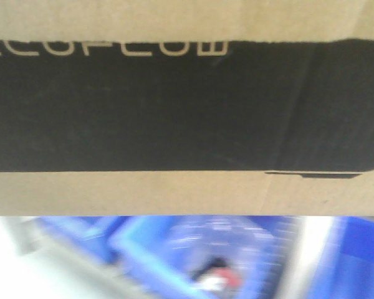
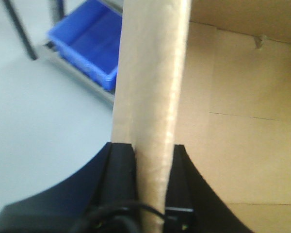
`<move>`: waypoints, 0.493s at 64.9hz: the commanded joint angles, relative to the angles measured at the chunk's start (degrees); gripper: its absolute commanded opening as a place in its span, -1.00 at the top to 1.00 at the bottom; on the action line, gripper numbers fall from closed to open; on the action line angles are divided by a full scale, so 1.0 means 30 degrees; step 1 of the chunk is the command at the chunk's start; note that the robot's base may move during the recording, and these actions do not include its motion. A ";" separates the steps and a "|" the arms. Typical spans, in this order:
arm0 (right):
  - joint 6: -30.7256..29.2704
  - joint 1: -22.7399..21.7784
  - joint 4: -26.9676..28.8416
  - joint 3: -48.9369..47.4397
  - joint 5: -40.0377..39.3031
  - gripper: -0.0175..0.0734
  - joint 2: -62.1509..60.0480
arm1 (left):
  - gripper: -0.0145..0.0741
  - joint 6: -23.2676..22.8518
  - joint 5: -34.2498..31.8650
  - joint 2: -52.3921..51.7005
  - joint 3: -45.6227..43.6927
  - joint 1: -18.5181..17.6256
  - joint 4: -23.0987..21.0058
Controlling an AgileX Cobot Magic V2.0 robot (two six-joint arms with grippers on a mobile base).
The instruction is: Grab box from left shelf to table start
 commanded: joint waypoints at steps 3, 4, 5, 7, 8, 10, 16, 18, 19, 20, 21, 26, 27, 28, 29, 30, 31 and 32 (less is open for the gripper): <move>-0.0018 -0.0090 -0.1721 -0.0561 0.1265 0.49 0.0122 | 0.90 -0.0878 0.0869 -0.0146 -0.0780 -0.0049 0.0086; -0.0018 -0.0090 -0.1721 -0.0561 0.1265 0.49 0.0122 | 0.90 -0.0878 0.0869 -0.0146 -0.0780 -0.0049 0.0086; -0.0018 -0.0090 -0.1721 -0.0561 0.1265 0.49 0.0122 | 0.90 -0.0878 0.0869 -0.0146 -0.0780 -0.0049 0.0086; -0.0018 -0.0090 -0.1721 -0.0561 0.1265 0.49 0.0122 | 0.90 -0.0878 0.0869 -0.0146 -0.0780 -0.0049 0.0086; -0.0018 -0.0090 -0.1721 -0.0561 0.1265 0.49 0.0122 | 0.90 -0.0878 0.0869 -0.0146 -0.0780 -0.0049 0.0086; -0.0018 -0.0090 -0.1721 -0.0561 0.1265 0.49 0.0122 | 0.90 -0.0878 0.0869 -0.0146 -0.0780 -0.0049 0.0086; -0.0018 -0.0090 -0.1721 -0.0561 0.1265 0.49 0.0122 | 0.90 -0.0878 0.0869 -0.0146 -0.0780 -0.0049 0.0086; -0.0018 -0.0090 -0.1721 -0.0561 0.1265 0.49 0.0122 | 0.90 -0.0878 0.0869 -0.0146 -0.0780 -0.0049 0.0086; -0.0018 -0.0090 -0.1721 -0.0561 0.1265 0.49 0.0122 | 0.90 -0.0878 0.0869 -0.0146 -0.0780 -0.0049 0.0086; -0.0018 -0.0090 -0.1721 -0.0561 0.1265 0.49 0.0122 | 0.90 -0.0878 0.0869 -0.0146 -0.0780 -0.0049 0.0086; -0.0018 -0.0090 -0.1721 -0.0561 0.1265 0.49 0.0122 | 0.90 -0.0878 0.0869 -0.0146 -0.0780 -0.0049 0.0086; -0.0018 -0.0090 -0.1721 -0.0561 0.1265 0.49 0.0122 | 0.90 -0.0878 0.0869 -0.0146 -0.0780 -0.0049 0.0086; -0.0018 -0.0090 -0.1721 -0.0561 0.1265 0.49 0.0122 | 0.90 -0.0878 0.0869 -0.0146 -0.0780 -0.0049 0.0086; -0.0018 -0.0090 -0.1721 -0.0561 0.1265 0.49 0.0122 | 0.90 -0.0878 0.0869 -0.0146 -0.0780 -0.0049 0.0086; -0.0018 -0.0090 -0.1721 -0.0561 0.1265 0.49 0.0122 | 0.90 -0.0878 0.0869 -0.0146 -0.0780 -0.0049 0.0086; -0.0018 -0.0090 -0.1721 -0.0561 0.1265 0.49 0.0122 | 0.90 -0.0878 0.0869 -0.0146 -0.0780 -0.0049 0.0086; -0.0018 -0.0090 -0.1721 -0.0561 0.1265 0.49 0.0122 | 0.90 -0.0878 0.0869 -0.0146 -0.0780 -0.0049 0.0086; -0.0018 -0.0090 -0.1721 -0.0561 0.1265 0.49 0.0122 | 0.90 -0.0878 0.0869 -0.0146 -0.0780 -0.0049 0.0086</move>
